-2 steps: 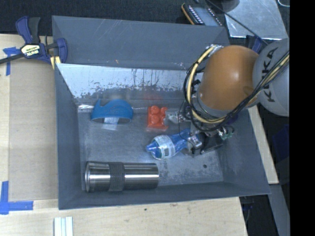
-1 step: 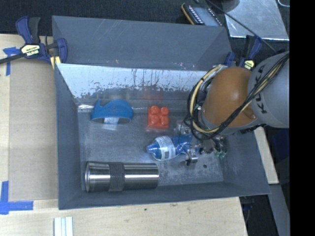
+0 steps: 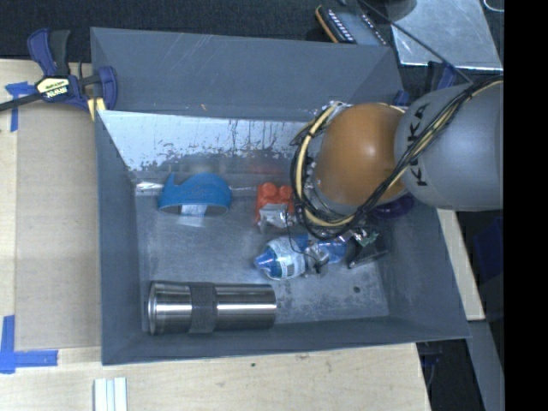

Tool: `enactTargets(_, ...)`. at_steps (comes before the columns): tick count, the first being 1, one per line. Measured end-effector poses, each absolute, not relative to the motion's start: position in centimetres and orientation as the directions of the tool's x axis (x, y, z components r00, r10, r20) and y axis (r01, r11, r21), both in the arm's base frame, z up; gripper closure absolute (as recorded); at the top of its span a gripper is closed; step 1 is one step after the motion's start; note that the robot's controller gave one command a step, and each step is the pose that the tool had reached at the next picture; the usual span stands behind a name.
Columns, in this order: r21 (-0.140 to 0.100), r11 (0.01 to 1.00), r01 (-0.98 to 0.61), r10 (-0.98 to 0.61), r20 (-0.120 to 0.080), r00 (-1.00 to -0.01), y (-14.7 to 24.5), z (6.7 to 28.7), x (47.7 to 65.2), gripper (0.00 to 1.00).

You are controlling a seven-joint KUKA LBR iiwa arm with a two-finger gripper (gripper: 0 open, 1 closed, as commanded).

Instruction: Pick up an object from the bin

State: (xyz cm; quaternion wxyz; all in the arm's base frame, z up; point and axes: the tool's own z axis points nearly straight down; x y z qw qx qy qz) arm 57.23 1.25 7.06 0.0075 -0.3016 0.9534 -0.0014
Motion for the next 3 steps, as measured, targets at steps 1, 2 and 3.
enactTargets(1, 0.000, 0.994, 0.110, 0.110, 0.003, -0.994, -0.47, 7.01, 55.42, 1.00)
enactTargets(2, 0.000, 0.994, 0.114, 0.114, 0.005, -0.994, -0.64, 7.00, 55.26, 1.00)
enactTargets(3, -0.001, 0.994, 0.112, 0.112, 0.005, -0.994, -0.63, 7.25, 55.22, 1.00)
